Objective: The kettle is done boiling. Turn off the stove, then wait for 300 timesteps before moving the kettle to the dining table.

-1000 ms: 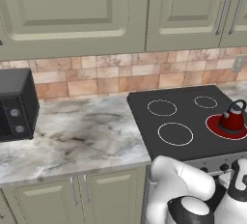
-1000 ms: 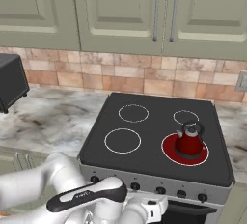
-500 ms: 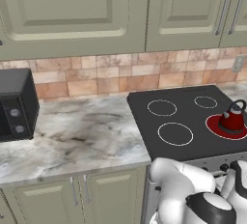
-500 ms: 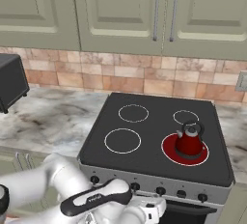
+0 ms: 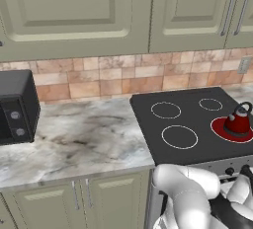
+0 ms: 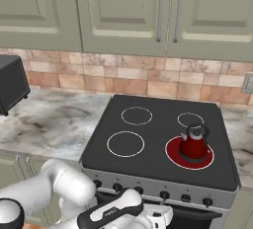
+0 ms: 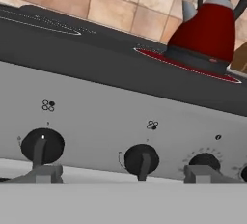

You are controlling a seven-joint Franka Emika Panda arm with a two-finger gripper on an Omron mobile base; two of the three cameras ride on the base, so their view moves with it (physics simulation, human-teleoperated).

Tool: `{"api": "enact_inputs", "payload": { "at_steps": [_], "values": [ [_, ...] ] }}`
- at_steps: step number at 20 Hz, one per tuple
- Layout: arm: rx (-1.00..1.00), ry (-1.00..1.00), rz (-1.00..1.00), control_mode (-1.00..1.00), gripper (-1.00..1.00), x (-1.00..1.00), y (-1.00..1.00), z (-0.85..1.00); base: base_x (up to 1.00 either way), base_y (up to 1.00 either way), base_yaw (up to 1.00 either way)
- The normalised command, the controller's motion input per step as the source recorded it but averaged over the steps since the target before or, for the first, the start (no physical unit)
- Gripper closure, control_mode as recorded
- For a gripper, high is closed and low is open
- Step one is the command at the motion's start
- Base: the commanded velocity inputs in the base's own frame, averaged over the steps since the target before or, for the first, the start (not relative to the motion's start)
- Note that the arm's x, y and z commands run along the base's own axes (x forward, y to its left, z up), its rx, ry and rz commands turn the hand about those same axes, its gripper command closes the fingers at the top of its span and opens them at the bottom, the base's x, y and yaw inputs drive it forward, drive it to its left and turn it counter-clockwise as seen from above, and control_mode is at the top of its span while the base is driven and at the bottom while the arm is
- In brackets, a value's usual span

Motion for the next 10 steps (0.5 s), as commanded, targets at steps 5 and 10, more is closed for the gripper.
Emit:
{"api": "enact_inputs", "payload": {
  "at_steps": [5,10],
  "values": [
    [0.0,-0.02,0.0,-1.0,-1.0,0.01,-0.11,-0.05,0.0,0.0,0.0],
    [0.0,-0.03,0.0,-1.0,-1.0,0.01,0.0,0.0,0.0,0.0,0.0]
  ]
}}
